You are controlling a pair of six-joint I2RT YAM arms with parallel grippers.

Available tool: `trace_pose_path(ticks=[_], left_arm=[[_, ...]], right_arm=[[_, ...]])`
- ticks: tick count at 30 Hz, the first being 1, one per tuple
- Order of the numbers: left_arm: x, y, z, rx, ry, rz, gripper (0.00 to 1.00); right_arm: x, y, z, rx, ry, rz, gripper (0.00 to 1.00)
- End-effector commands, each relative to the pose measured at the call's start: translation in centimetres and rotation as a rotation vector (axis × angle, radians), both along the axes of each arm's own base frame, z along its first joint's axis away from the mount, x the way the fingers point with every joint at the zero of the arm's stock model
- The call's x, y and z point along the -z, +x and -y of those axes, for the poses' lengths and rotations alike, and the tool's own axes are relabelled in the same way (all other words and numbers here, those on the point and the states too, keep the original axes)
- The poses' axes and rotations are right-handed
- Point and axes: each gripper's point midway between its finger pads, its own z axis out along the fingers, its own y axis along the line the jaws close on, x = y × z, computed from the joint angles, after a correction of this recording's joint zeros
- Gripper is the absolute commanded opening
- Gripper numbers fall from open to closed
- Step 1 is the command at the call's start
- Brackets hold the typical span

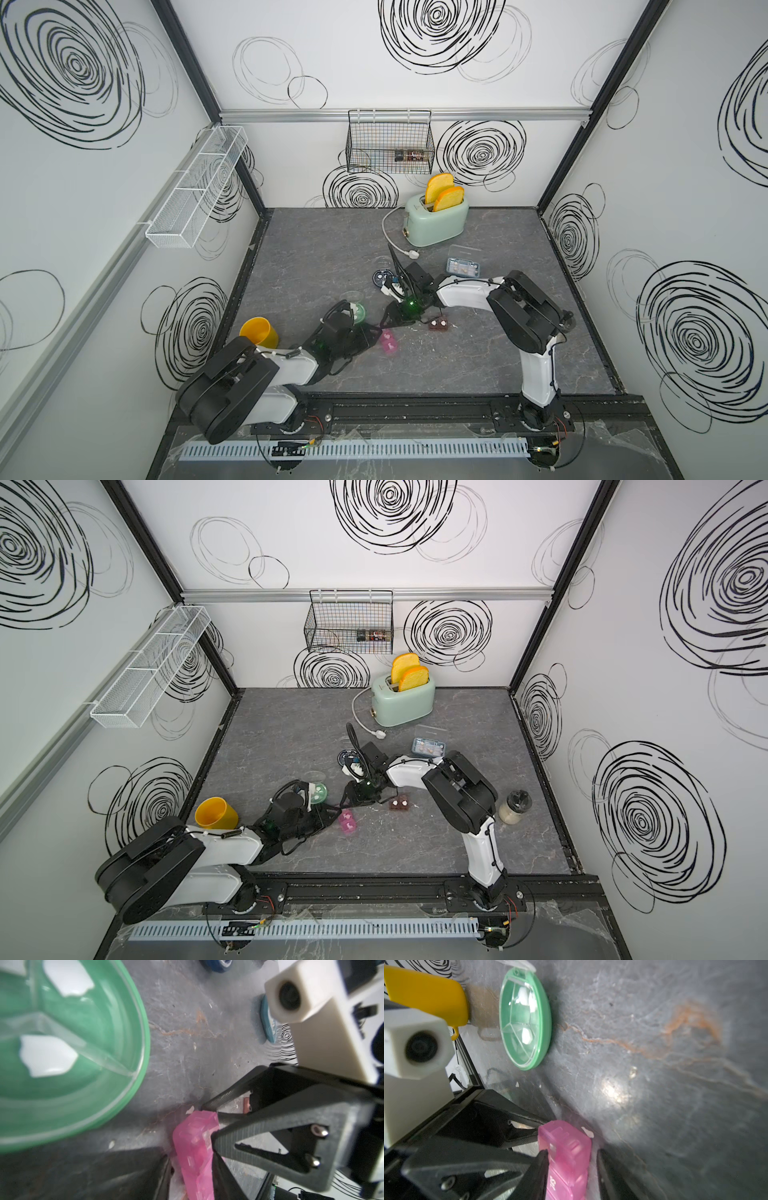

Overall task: Close pillboxes
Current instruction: Close the lid on the pillbox.

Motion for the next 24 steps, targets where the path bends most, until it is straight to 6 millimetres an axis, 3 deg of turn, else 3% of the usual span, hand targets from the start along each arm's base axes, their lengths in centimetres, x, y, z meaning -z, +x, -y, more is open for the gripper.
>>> trace_pose_path(ticks=[1, 8, 10, 14, 17, 20, 24], left_arm=[[-2.4, 1.1, 0.2, 0.016, 0.028, 0.053, 0.44], [-8.2, 2.8, 0.1, 0.050, 0.088, 0.172, 0.53], [-9.0, 2.9, 0.6, 0.054, 0.103, 0.176, 0.54], [-10.3, 2.6, 2.9, 0.080, 0.097, 0.195, 0.54], [-10.9, 2.2, 5.2, 0.109, 0.050, 0.205, 0.54], [-10.5, 1.8, 7.5, 0.146, 0.034, 0.195, 0.54], [-9.7, 1.4, 10.5, 0.186, -0.002, 0.178, 0.54]], right_arm=[[-0.5, 0.7, 1.5, 0.014, -0.083, 0.025, 0.49], [-7.2, 4.8, 3.4, 0.077, -0.055, 0.159, 0.59], [-8.5, 5.7, 5.2, 0.120, -0.072, 0.190, 0.60], [-10.2, 6.9, 10.7, 0.239, -0.126, 0.228, 0.63], [-10.2, 7.1, 15.5, 0.344, -0.143, 0.217, 0.67], [-8.8, 6.6, 19.7, 0.432, -0.151, 0.164, 0.69], [-6.7, 5.1, 22.3, 0.484, -0.151, 0.110, 0.69]])
